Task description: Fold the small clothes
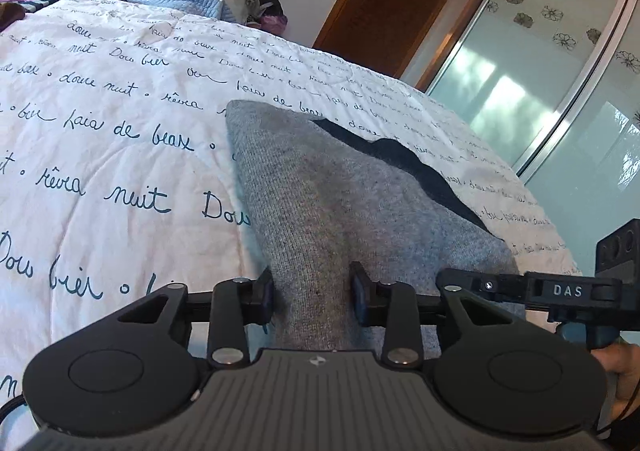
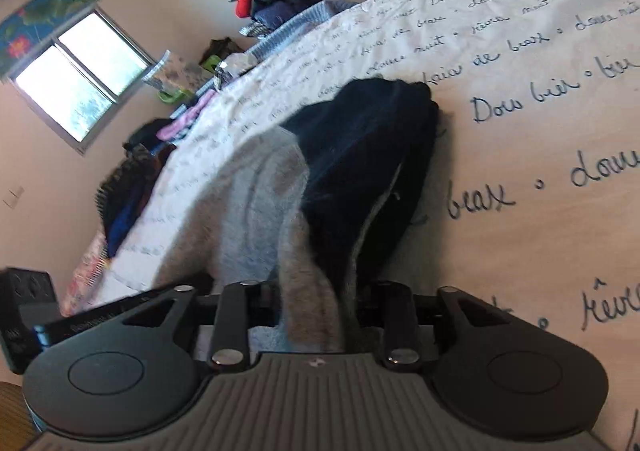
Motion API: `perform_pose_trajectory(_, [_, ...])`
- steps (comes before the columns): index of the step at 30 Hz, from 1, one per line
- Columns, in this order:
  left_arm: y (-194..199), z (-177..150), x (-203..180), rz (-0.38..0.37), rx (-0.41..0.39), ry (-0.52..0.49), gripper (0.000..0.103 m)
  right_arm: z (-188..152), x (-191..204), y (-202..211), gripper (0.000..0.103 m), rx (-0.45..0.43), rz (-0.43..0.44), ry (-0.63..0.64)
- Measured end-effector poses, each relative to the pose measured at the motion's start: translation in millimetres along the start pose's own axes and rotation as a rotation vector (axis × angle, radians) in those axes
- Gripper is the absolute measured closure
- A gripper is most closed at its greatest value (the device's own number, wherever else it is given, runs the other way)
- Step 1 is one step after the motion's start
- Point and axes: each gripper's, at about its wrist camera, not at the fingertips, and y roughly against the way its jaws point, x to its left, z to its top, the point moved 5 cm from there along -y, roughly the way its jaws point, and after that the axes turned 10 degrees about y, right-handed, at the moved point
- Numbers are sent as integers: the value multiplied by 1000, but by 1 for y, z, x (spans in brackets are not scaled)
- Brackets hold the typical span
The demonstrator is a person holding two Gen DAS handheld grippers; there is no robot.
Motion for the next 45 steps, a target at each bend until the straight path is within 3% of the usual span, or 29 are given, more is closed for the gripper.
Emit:
perform_pose_trajectory(2, [11, -1, 1, 36, -22, -20, 49, -7, 1, 20, 49, -37, -72, 33])
perform_pose_trajectory(5, [36, -4, -2, 104, -84, -68, 35, -12, 4, 55, 47, -136, -255, 90])
perform_pose_trajectory(6, [43, -6, -5, 126, -102, -84, 32, -14, 11, 67, 47, -172, -284, 121])
perform_pose_trajectory(8, [54, -13, -12, 145, -138, -127, 21, -21, 28, 75, 47, -198, -250, 200])
perform_pose_trajectory(10, [52, -23, -17, 198, -136, -178, 21, -30, 39, 64, 45, -150, -232, 262])
perform_pose_trajectory(12, [44, -32, -17, 283, -128, -221, 22, -40, 33, 46, 45, -69, -293, 283])
perform_pose_trajectory(13, [42, -35, -15, 307, -117, -225, 28, -43, 26, 38, 45, -24, -340, 259])
perform_pose_trajectory(14, [45, -38, -14, 311, -112, -215, 32, -46, 23, 42, 45, -29, -336, 216])
perform_pose_trajectory(16, [57, -39, -14, 296, -128, -194, 31, -47, 28, 62, 45, -80, -275, 168])
perform_pose_trajectory(18, [68, -41, -19, 314, -156, -199, 25, -46, 40, 80, 42, -120, -258, 183])
perform_pose_trajectory(21, [78, -42, -27, 358, -188, -210, 22, -46, 58, 99, 25, -155, -275, 242])
perform_pose_trajectory(25, [85, -49, -34, 371, -184, -191, 20, -48, 77, 116, 24, -171, -221, 267])
perform_pose_trajectory(29, [91, -56, -36, 407, -172, -183, 19, -50, 95, 132, 15, -190, -190, 283])
perform_pose_trajectory(31, [96, -59, -37, 418, -174, -173, 19, -52, 103, 140, 14, -201, -138, 277])
perform_pose_trajectory(33, [101, -63, -37, 428, -172, -166, 18, -54, 106, 143, 1, -205, -65, 246])
perform_pose_trajectory(34, [102, -65, -37, 437, -172, -163, 17, -56, 105, 141, 0, -202, -40, 223])
perform_pose_trajectory(45, [91, -89, -25, 513, -147, -172, 16, -92, 78, 93, 0, -110, -260, 188])
